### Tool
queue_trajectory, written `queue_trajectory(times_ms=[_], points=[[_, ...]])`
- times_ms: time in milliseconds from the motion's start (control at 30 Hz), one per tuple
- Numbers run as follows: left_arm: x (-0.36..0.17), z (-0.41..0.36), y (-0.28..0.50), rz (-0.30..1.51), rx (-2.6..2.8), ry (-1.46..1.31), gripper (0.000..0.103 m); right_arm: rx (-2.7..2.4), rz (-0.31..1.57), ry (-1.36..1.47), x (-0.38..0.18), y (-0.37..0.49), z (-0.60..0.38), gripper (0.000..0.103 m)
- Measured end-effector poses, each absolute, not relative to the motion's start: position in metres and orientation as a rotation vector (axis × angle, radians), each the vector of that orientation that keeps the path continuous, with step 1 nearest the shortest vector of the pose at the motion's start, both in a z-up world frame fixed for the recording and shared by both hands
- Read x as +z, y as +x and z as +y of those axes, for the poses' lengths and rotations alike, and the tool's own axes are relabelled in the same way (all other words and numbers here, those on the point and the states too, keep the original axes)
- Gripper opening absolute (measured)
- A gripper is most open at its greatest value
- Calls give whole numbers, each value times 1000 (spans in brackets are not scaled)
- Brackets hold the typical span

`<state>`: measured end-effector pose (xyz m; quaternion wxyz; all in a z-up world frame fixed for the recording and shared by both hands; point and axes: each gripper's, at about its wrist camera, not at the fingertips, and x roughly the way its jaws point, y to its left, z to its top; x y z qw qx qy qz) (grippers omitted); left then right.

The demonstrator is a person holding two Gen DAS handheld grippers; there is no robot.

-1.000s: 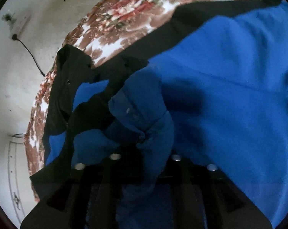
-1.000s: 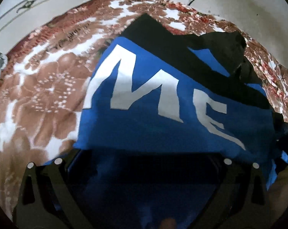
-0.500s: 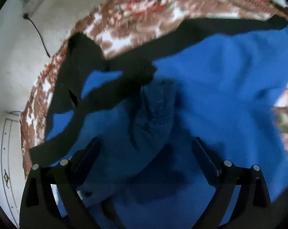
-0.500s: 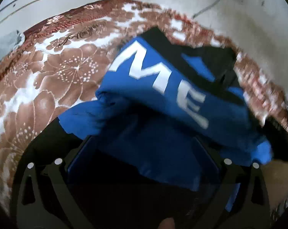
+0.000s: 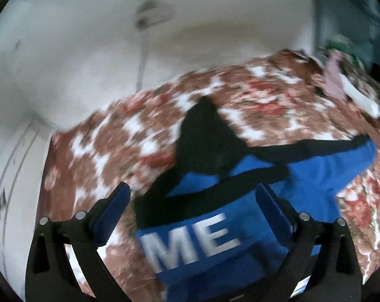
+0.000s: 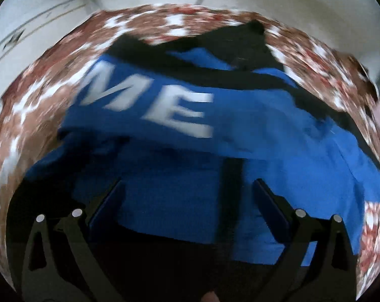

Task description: Fold large clothes

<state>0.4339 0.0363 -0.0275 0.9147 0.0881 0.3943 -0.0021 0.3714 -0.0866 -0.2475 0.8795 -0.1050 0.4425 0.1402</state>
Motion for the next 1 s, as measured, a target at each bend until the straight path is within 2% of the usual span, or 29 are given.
queue_trajectory(times_ms=[167,333,467,633,900,1000], points=[[-128,104,426,937,37,92,98,175,923,-194,-229,409,-155,98],[-230,126,431,1076,104,107,98,92,932,-157,-214,445,-215,98],[-285,140,435,1171,95,51,98,72,964,-108,-215,464,-249,98],[-313,154,434,1149,84,-100,99,101,1033,34,-228,489,-275,98],[-317,145,421,1052,94,-82,99,201,1136,411,-254,528,-282,98],[-317,144,419,1031,89,-86,99,213,1194,537,-271,543,-284,81]])
